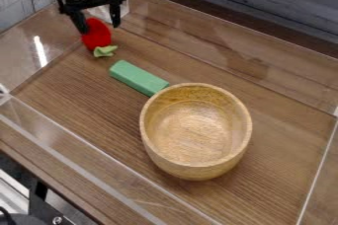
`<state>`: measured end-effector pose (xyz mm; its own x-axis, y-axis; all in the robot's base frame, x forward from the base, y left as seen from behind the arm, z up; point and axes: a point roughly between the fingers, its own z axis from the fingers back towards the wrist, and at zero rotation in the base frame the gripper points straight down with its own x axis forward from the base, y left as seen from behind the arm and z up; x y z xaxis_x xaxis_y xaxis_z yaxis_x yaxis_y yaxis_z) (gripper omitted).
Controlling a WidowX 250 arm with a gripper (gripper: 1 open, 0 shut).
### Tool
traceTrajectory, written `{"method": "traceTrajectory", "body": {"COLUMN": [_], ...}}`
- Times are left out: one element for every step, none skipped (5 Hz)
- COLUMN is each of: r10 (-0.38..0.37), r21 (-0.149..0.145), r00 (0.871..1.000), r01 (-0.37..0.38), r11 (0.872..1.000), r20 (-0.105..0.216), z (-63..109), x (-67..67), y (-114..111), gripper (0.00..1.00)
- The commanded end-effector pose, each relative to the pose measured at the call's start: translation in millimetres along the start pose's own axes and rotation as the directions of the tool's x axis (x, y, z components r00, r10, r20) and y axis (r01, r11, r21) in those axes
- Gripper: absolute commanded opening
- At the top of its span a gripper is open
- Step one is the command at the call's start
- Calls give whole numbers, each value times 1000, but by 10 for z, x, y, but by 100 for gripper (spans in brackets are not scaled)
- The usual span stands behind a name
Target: Move the red object to the right side of the table
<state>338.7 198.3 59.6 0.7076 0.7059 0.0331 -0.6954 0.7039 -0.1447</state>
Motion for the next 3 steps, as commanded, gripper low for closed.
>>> {"method": "traceTrajectory", "body": {"r10": [-21,-33,-42], "r21": [-14,-15,-16], "r00": [997,996,995], "r01": [23,34,44], "r11": [1000,999,999], "r20": [75,82,87], "z": [185,189,187], "x": [91,84,79], "y": [-51,-55,-58], "gripper": [100,100,100]}}
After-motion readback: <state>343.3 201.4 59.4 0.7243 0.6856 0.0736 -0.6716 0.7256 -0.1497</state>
